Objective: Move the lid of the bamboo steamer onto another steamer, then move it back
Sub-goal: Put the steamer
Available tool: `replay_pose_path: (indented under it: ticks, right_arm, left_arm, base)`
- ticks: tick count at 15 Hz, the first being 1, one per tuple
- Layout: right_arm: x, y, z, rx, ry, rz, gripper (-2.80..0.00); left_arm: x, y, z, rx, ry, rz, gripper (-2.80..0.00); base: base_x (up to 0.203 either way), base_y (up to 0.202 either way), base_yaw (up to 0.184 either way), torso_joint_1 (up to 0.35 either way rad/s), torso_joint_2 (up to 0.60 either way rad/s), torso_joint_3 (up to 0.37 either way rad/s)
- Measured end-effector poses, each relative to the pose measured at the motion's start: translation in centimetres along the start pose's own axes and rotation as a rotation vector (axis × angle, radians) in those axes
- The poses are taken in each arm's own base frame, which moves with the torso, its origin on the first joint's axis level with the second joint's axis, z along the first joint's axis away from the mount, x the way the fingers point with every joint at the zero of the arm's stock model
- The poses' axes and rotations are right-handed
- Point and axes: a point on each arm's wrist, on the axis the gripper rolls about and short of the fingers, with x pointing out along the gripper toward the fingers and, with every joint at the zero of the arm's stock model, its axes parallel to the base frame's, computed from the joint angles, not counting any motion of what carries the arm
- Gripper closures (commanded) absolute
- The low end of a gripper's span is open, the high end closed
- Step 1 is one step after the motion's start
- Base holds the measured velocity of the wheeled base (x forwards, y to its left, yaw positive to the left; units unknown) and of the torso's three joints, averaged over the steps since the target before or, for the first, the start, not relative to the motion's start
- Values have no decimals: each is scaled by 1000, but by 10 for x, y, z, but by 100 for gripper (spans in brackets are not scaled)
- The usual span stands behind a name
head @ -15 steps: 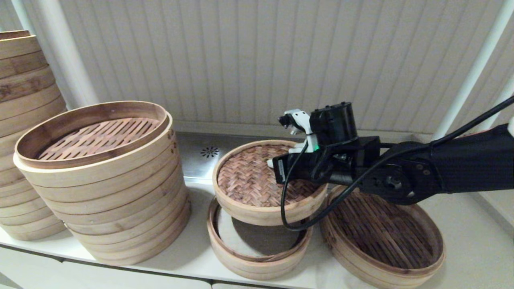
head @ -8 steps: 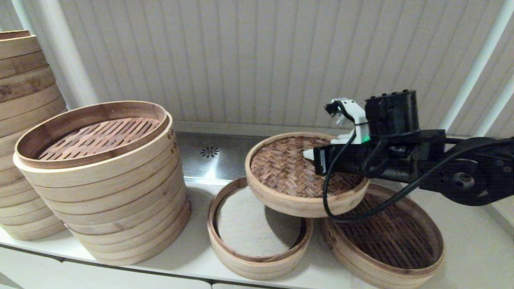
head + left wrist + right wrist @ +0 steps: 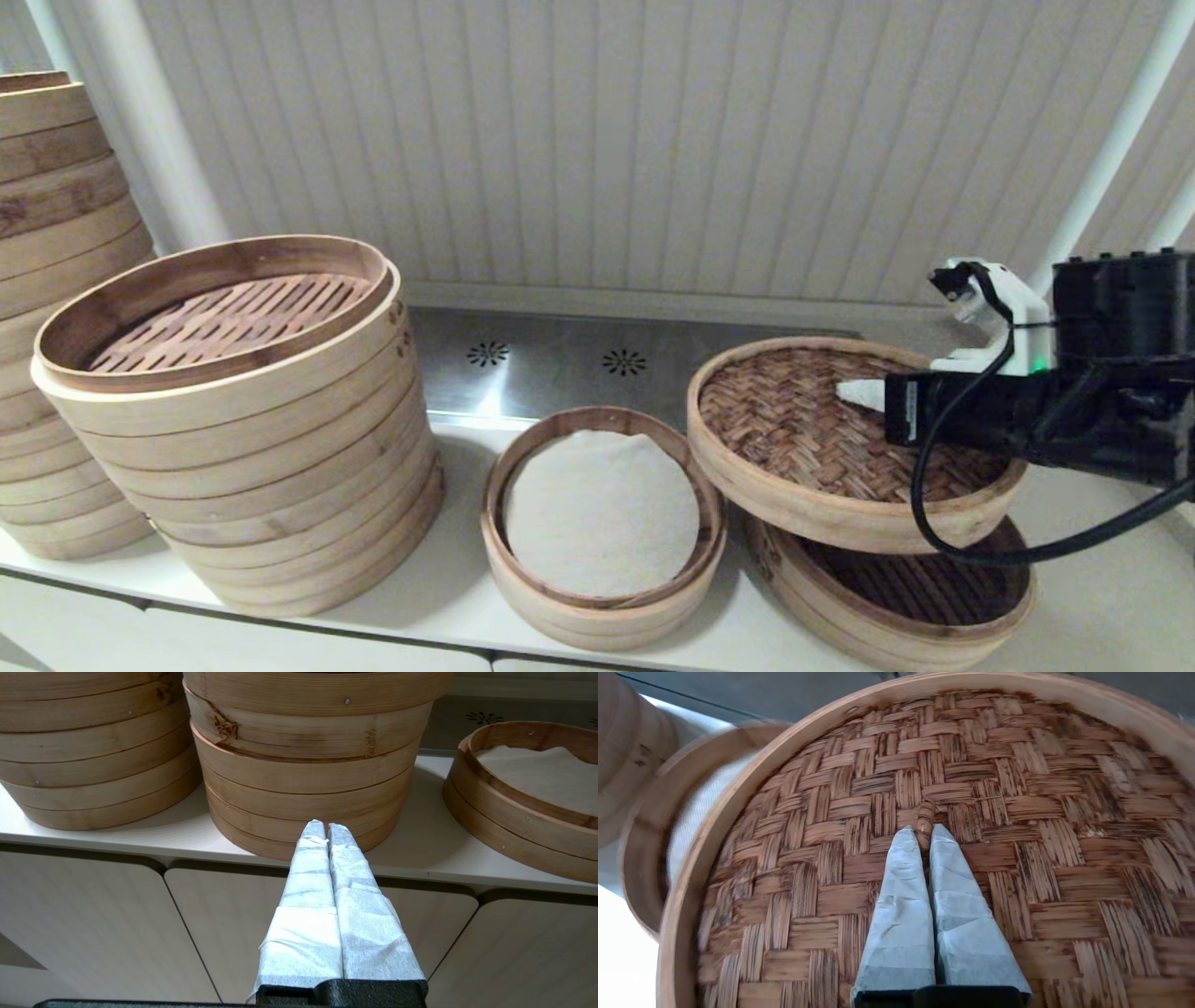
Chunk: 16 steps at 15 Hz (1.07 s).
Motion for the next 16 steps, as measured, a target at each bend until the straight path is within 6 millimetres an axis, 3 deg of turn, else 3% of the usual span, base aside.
replay_pose_path:
  ticks: [16]
  right_arm:
    - [-21,-64,-39,108,-12,-89,0]
  left_arm:
    - [0,0,0,0,0,0,0]
  base:
    - [0,0,0,0,0,0]
